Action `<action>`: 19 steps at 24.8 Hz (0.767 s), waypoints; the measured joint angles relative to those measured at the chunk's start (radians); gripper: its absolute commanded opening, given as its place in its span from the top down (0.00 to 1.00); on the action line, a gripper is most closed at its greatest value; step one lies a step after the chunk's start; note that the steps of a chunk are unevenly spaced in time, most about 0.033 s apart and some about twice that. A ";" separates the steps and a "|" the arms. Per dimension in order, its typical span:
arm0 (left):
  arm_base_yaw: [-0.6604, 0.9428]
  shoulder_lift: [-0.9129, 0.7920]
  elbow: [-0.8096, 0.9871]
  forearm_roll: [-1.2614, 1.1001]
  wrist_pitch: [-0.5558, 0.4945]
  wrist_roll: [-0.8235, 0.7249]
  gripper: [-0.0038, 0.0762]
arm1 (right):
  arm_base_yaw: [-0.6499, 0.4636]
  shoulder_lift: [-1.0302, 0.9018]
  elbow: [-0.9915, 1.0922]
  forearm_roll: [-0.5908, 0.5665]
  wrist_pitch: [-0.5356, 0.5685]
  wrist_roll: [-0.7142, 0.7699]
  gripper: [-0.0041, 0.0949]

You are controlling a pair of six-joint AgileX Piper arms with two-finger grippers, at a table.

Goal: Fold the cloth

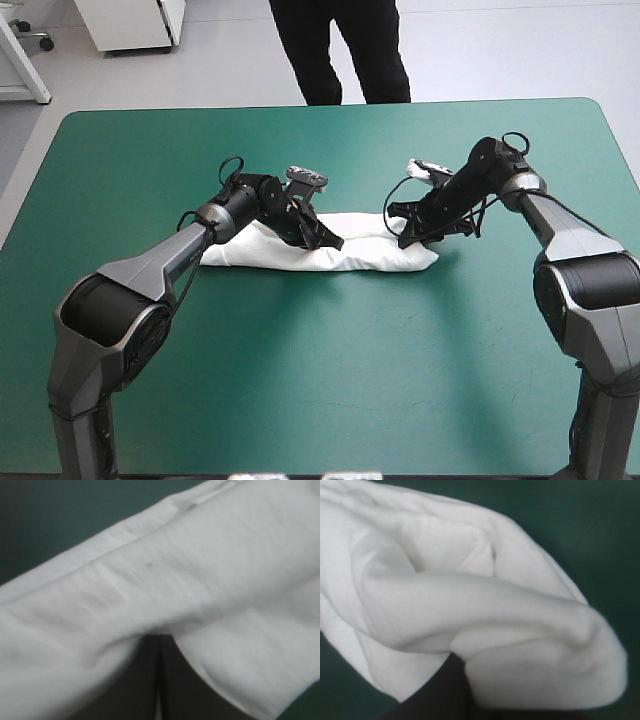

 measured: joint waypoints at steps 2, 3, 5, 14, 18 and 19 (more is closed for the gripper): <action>0.000 0.000 0.000 0.000 0.001 0.000 0.96 | 0.008 -0.042 0.006 0.008 0.001 -0.006 0.98; 0.000 0.000 0.000 0.000 0.001 0.000 0.96 | 0.011 -0.072 0.006 0.011 -0.003 -0.006 0.98; 0.000 0.000 0.000 0.000 0.001 0.000 0.96 | 0.021 -0.139 0.007 0.019 -0.008 -0.008 0.98; 0.000 0.000 0.000 -0.001 0.001 0.007 0.96 | 0.096 -0.243 -0.017 0.068 -0.027 -0.028 0.97; 0.000 0.000 0.000 -0.001 0.003 0.007 0.96 | 0.131 -0.243 -0.091 0.070 -0.037 -0.023 0.97; 0.000 0.000 0.000 -0.002 0.004 0.007 0.96 | 0.133 -0.243 -0.105 0.069 -0.036 -0.022 0.98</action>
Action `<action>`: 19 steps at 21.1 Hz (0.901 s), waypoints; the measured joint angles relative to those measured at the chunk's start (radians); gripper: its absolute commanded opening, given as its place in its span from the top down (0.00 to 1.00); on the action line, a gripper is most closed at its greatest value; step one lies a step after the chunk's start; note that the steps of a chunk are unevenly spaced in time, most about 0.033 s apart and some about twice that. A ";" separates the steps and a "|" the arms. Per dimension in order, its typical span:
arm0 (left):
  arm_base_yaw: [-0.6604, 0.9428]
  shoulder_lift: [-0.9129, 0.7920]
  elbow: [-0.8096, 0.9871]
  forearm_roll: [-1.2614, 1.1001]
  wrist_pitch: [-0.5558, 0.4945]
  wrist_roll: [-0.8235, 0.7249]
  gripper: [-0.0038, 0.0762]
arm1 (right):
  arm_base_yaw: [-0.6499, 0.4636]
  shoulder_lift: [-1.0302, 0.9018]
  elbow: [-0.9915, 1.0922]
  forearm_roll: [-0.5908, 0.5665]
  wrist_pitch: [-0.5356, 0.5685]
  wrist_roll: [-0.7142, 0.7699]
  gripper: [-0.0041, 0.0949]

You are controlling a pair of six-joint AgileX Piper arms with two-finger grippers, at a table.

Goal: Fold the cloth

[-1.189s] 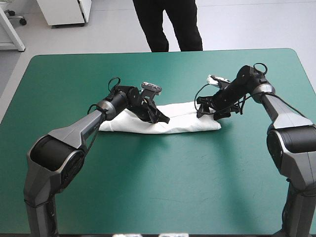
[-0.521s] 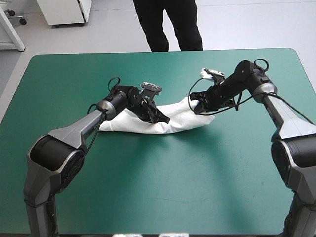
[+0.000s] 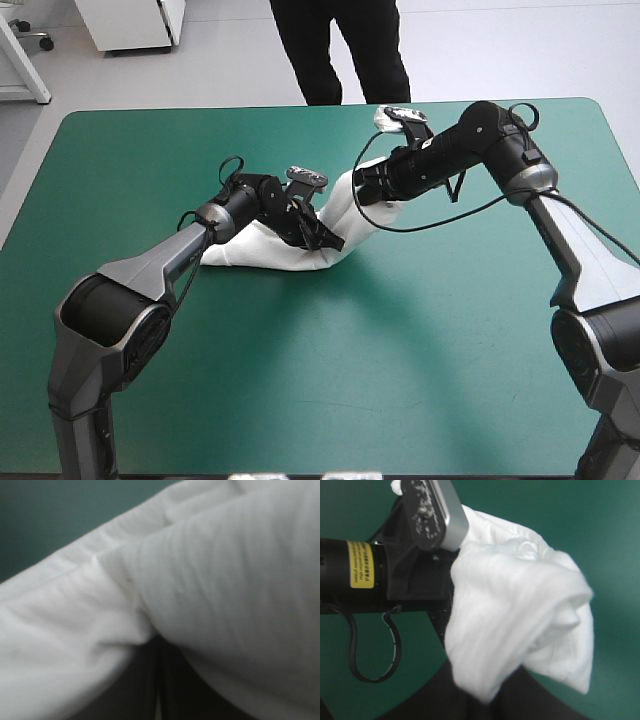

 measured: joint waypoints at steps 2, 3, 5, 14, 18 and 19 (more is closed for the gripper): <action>0.000 0.000 -0.001 -0.002 0.002 0.000 0.96 | 0.005 0.000 -0.018 -0.007 0.000 0.002 0.98; 0.000 0.000 -0.001 -0.003 0.002 0.000 0.96 | 0.005 0.000 -0.022 -0.012 0.000 0.002 0.98; 0.007 -0.015 -0.012 0.003 0.027 -0.019 0.96 | 0.005 0.008 -0.029 -0.023 0.003 0.007 0.97; 0.193 -0.510 0.002 0.098 0.260 -0.019 0.96 | 0.049 0.030 -0.030 -0.025 -0.052 0.013 0.97; 0.199 -0.702 0.164 0.136 0.299 -0.019 0.96 | 0.140 0.044 -0.030 -0.025 -0.132 0.016 0.97; 0.199 -0.741 0.207 0.138 0.308 -0.019 0.96 | 0.163 0.053 -0.030 -0.025 -0.158 0.018 0.97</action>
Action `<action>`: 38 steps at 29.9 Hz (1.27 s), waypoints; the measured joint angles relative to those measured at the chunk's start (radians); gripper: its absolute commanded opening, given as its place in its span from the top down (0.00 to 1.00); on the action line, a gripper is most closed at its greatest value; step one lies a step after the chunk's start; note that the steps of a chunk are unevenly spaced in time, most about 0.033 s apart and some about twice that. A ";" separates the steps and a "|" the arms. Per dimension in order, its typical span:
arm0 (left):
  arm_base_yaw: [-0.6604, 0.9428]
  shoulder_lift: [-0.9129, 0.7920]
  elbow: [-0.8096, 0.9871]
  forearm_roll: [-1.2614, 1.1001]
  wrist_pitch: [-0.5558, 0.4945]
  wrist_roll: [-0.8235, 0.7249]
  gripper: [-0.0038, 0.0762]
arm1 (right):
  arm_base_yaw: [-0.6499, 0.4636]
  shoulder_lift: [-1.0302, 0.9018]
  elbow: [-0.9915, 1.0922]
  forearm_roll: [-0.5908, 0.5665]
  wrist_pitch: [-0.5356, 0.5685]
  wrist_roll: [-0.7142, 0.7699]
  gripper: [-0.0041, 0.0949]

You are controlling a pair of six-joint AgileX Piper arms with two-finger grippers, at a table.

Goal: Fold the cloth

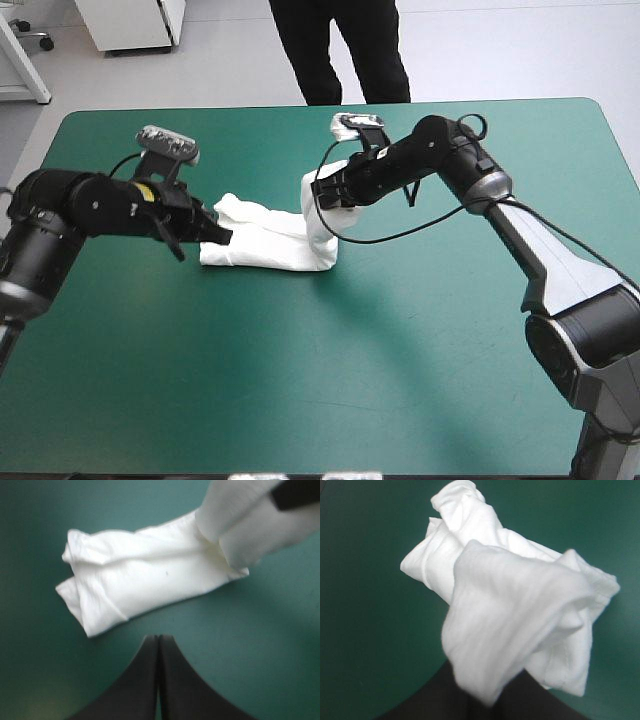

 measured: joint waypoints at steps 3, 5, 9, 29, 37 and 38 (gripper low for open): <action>0.000 -0.104 0.106 0.003 0.027 0.000 0.96 | 0.046 0.029 -0.012 0.002 -0.059 0.014 0.97; 0.000 -0.163 0.162 0.003 0.043 0.000 0.96 | 0.068 0.062 -0.032 0.008 -0.081 0.021 0.97; 0.000 -0.252 0.208 0.003 0.069 0.000 0.96 | 0.115 0.168 -0.122 0.012 -0.090 0.058 0.92; 0.000 -0.279 0.213 -0.001 0.072 -0.008 0.96 | 0.134 0.346 -0.578 -0.205 0.248 0.267 0.35; 0.000 -0.278 0.213 -0.003 0.072 -0.041 0.96 | 0.122 0.346 -0.528 -0.333 0.253 0.350 0.35; 0.000 -0.278 0.213 -0.003 0.072 -0.043 0.96 | 0.119 0.346 -0.509 -0.333 0.253 0.353 0.35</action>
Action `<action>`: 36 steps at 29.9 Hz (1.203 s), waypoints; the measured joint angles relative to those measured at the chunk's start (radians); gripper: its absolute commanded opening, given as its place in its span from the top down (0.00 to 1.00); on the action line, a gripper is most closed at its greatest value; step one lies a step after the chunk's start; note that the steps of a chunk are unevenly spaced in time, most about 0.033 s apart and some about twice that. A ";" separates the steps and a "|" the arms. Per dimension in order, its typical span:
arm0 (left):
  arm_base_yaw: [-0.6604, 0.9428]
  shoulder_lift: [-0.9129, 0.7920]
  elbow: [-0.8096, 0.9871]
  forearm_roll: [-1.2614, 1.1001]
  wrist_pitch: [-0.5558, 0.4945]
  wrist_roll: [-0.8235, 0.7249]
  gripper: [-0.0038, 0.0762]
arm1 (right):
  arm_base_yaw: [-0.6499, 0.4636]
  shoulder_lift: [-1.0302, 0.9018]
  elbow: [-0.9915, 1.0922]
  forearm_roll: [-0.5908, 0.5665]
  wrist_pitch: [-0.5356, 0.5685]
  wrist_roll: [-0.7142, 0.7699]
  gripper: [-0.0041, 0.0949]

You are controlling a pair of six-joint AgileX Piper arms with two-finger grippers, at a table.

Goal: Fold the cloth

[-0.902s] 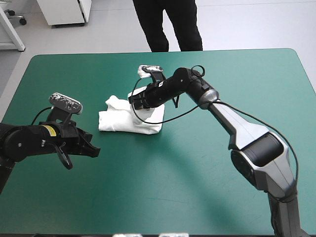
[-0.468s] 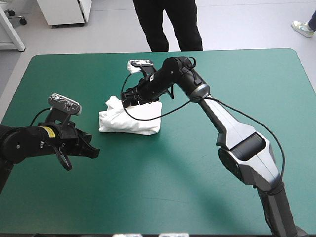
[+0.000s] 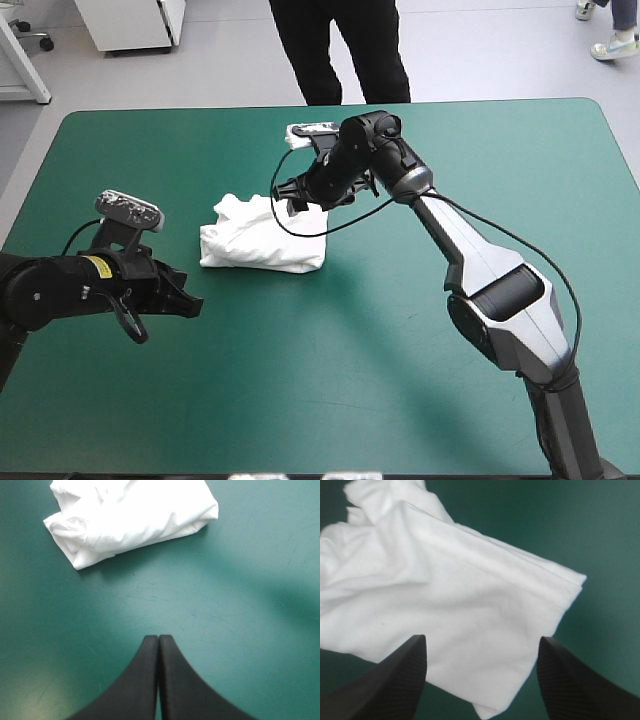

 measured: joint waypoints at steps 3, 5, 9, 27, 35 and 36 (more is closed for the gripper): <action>0.000 0.000 0.000 0.000 0.002 -0.002 0.96 | -0.013 0.000 0.071 -0.006 0.000 0.005 0.35; 0.000 0.000 0.000 -0.001 0.003 -0.002 0.96 | -0.023 0.000 0.113 -0.012 -0.001 0.007 0.35; 0.000 0.000 0.000 -0.001 0.004 -0.002 0.96 | -0.033 0.000 0.176 -0.013 -0.009 -0.018 0.35; 0.000 0.000 0.000 -0.001 0.004 -0.032 0.96 | -0.037 0.086 0.191 0.163 -0.137 -0.240 0.98; 0.000 0.000 0.000 -0.001 0.004 -0.053 0.96 | -0.049 0.084 0.191 0.139 -0.121 -0.284 0.97; 0.000 0.000 0.000 -0.001 0.004 -0.059 0.96 | -0.053 0.081 0.191 0.127 -0.113 -0.276 0.97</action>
